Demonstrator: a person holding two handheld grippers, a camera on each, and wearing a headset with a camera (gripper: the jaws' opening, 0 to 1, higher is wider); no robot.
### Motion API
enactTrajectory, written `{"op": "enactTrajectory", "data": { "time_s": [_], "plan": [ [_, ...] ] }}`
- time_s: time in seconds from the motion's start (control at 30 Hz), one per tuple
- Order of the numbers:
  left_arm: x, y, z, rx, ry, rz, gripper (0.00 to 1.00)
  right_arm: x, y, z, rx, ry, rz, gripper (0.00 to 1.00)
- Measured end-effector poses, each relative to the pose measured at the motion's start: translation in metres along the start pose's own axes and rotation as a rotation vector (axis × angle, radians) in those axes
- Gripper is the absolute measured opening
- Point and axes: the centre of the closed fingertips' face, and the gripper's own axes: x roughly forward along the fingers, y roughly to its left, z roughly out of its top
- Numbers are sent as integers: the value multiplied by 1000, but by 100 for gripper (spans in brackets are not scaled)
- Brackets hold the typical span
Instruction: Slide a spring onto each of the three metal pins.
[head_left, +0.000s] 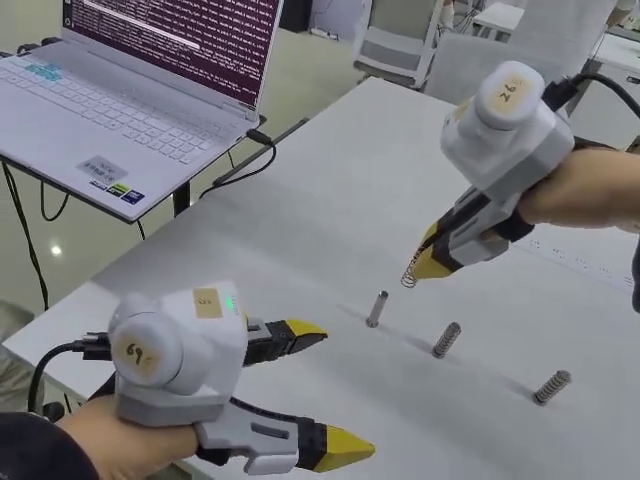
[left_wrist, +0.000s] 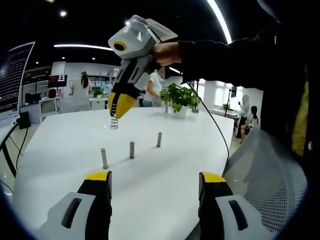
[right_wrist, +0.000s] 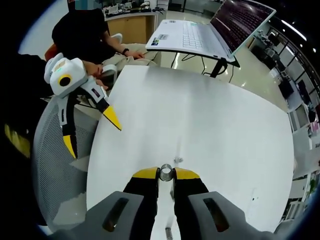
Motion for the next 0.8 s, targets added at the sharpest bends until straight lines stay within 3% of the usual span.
{"op": "enactTrajectory", "data": {
  "time_s": [0.5,0.8],
  "plan": [
    [-5,19,0,-8,-34,84,87,17,-13,-2,13,6,13,8],
    [-6,23,-6,2,-23,93,93,29,-22,-4,24,7,13,8]
  ]
}}
